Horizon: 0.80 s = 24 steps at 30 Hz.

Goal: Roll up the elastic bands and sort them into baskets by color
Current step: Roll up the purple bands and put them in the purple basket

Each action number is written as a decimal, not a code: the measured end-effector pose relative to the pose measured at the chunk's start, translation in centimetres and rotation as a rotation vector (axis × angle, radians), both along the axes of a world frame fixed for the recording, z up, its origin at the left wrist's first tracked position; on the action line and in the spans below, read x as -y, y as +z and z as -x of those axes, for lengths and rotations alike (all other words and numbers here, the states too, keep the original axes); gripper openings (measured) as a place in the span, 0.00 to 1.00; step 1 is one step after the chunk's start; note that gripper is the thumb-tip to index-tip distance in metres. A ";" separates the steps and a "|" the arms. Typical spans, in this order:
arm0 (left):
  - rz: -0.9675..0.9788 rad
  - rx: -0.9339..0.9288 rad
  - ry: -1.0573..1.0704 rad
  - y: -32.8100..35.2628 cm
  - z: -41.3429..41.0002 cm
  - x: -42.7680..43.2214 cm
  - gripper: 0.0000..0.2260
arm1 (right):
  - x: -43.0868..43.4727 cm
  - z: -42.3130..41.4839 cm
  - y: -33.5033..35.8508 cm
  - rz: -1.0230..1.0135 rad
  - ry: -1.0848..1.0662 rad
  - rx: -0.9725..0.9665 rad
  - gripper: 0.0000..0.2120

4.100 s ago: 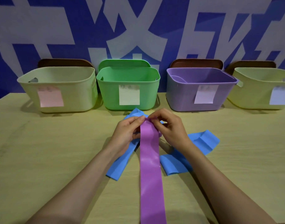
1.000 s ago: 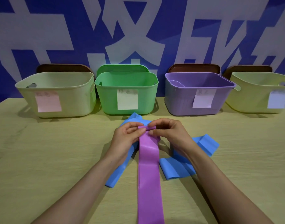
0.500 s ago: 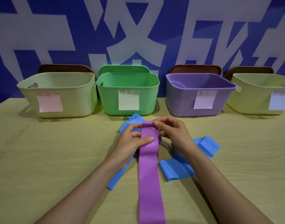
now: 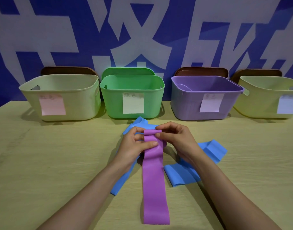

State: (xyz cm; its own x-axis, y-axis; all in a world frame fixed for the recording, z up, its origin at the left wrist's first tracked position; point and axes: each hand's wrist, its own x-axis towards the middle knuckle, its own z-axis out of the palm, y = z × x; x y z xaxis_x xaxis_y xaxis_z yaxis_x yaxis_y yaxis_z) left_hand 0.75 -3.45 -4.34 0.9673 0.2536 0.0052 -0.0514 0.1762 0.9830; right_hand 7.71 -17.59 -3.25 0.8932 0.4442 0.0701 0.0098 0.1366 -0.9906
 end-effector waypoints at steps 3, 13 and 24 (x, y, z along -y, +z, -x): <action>-0.007 0.003 0.013 -0.1 0.0 0.1 0.17 | -0.1 0.0 0.0 -0.007 0.002 -0.001 0.10; 0.075 0.074 0.022 0.3 0.1 0.2 0.05 | 0.2 0.0 0.3 0.022 0.045 0.026 0.10; 0.020 0.002 0.007 0.2 0.2 0.4 0.17 | 0.2 -0.1 0.2 -0.006 0.038 0.009 0.04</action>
